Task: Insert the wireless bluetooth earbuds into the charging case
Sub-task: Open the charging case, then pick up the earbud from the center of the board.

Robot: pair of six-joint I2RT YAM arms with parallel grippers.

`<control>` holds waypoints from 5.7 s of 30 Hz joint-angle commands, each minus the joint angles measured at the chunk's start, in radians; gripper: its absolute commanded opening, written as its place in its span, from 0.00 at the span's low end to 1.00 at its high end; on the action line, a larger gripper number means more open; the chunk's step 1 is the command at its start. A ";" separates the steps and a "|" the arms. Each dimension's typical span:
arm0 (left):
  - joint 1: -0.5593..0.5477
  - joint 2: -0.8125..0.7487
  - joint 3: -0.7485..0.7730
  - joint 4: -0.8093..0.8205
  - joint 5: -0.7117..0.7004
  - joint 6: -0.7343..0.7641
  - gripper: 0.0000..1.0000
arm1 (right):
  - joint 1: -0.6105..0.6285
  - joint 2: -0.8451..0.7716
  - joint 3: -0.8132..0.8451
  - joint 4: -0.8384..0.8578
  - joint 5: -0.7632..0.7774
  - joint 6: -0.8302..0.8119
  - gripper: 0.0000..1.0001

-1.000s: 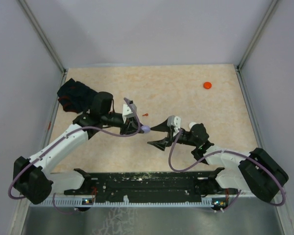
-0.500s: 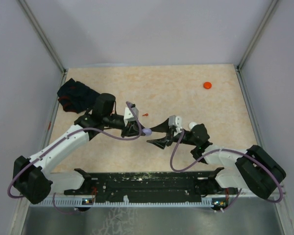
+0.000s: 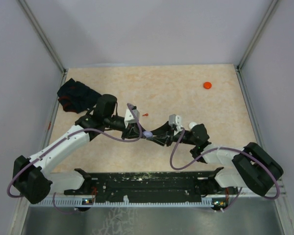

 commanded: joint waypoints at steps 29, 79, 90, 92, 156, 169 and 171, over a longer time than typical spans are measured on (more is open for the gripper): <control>-0.002 -0.052 -0.036 0.138 -0.122 -0.136 0.57 | -0.007 0.007 0.036 0.099 -0.042 0.048 0.00; 0.065 0.018 -0.080 0.222 -0.980 -0.598 0.69 | -0.007 -0.035 -0.214 0.373 0.317 -0.096 0.00; 0.074 0.153 -0.076 0.217 -1.118 -0.768 0.65 | -0.007 0.060 -0.243 0.496 0.391 -0.076 0.00; 0.076 0.211 -0.050 0.222 -1.127 -0.787 0.63 | -0.005 0.042 -0.245 0.480 0.399 -0.079 0.00; 0.115 0.643 0.205 0.020 -1.138 -0.816 0.33 | -0.003 0.044 -0.218 0.416 0.347 -0.082 0.00; 0.115 0.672 0.230 -0.012 -1.129 -0.817 0.18 | -0.003 0.028 -0.223 0.410 0.355 -0.085 0.00; 0.116 0.657 0.220 -0.010 -1.125 -0.821 0.16 | -0.003 0.021 -0.220 0.399 0.354 -0.088 0.00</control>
